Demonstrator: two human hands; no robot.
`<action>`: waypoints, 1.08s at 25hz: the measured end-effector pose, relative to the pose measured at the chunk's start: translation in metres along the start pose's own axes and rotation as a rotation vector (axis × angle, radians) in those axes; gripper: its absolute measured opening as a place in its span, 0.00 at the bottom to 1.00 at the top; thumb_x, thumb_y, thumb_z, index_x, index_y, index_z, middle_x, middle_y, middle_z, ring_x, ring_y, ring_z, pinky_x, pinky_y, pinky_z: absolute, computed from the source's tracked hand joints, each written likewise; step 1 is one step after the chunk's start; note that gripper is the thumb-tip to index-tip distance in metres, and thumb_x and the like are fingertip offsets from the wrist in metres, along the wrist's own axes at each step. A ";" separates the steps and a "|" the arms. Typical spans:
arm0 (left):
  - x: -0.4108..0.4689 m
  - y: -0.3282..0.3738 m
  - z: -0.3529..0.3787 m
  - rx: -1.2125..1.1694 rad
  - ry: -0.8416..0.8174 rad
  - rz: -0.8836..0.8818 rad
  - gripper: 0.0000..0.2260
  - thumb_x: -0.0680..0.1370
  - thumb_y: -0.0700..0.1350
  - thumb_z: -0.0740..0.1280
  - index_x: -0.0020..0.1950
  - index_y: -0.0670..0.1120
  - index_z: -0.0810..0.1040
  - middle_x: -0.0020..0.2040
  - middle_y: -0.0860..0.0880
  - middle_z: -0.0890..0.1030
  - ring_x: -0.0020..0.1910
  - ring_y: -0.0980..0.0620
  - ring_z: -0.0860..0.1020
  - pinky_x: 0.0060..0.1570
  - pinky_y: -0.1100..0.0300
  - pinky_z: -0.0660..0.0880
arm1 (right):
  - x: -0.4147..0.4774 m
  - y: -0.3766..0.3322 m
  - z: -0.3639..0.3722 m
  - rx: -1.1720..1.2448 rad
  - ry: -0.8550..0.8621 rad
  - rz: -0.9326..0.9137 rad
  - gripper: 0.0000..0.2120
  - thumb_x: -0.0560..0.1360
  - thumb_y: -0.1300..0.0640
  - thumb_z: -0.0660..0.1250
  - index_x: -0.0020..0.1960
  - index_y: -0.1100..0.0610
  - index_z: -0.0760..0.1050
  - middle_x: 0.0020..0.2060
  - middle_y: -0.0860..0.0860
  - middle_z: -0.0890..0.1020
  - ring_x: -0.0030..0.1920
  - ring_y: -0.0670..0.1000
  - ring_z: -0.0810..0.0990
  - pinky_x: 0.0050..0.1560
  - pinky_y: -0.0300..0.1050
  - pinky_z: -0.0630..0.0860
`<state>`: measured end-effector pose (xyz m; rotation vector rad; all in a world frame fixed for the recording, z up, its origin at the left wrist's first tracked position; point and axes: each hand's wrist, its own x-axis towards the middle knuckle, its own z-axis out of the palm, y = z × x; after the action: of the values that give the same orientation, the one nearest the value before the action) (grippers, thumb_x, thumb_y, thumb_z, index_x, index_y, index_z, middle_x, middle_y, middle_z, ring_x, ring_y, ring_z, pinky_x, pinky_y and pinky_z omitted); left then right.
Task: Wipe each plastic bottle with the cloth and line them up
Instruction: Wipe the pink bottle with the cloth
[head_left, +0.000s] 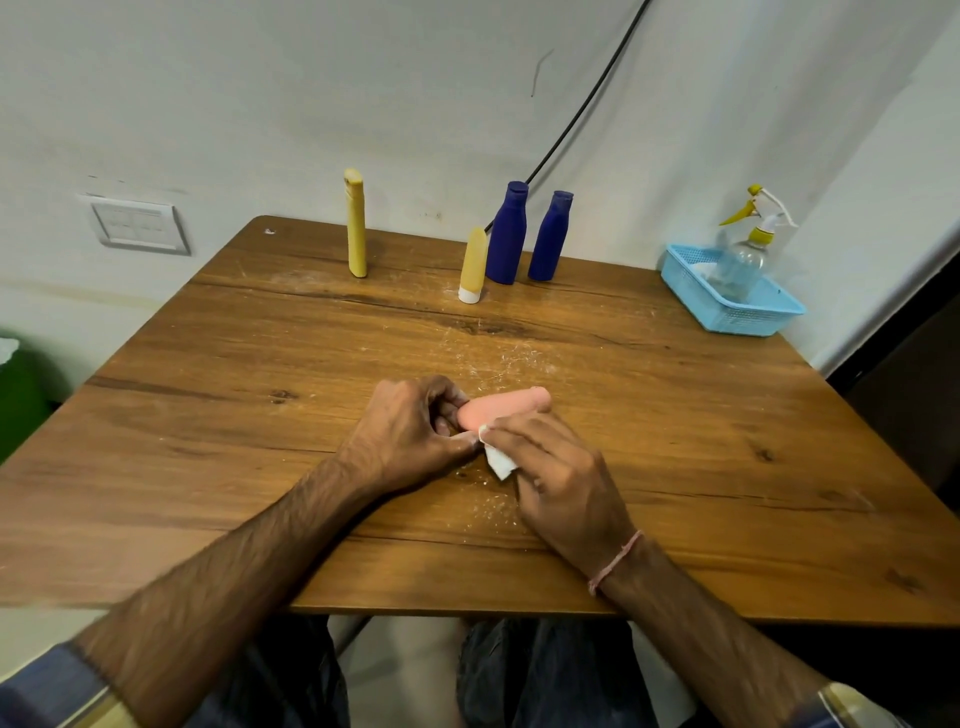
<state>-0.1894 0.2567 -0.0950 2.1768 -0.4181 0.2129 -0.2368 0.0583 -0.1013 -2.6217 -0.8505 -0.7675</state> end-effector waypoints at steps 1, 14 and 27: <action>0.000 0.000 0.000 -0.003 -0.006 -0.010 0.15 0.70 0.51 0.80 0.53 0.48 0.82 0.40 0.54 0.83 0.36 0.57 0.82 0.34 0.68 0.79 | 0.001 0.008 -0.002 -0.005 0.009 0.021 0.22 0.69 0.74 0.67 0.61 0.62 0.80 0.56 0.56 0.83 0.59 0.53 0.79 0.65 0.46 0.75; 0.004 0.000 0.001 -0.048 -0.025 -0.087 0.12 0.72 0.54 0.78 0.49 0.52 0.80 0.41 0.55 0.82 0.39 0.59 0.82 0.33 0.71 0.77 | 0.020 0.034 -0.011 0.020 0.071 0.345 0.20 0.72 0.73 0.66 0.60 0.58 0.80 0.57 0.54 0.83 0.60 0.51 0.79 0.66 0.43 0.73; 0.011 -0.012 -0.005 0.157 -0.029 0.323 0.26 0.77 0.41 0.73 0.73 0.50 0.70 0.52 0.49 0.84 0.44 0.59 0.81 0.46 0.63 0.79 | 0.049 0.039 -0.007 0.131 0.090 0.456 0.16 0.74 0.69 0.66 0.59 0.58 0.81 0.54 0.51 0.85 0.53 0.43 0.77 0.60 0.35 0.73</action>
<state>-0.1751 0.2651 -0.0972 2.2575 -0.7942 0.4034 -0.1820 0.0476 -0.0718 -2.5002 -0.2486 -0.6679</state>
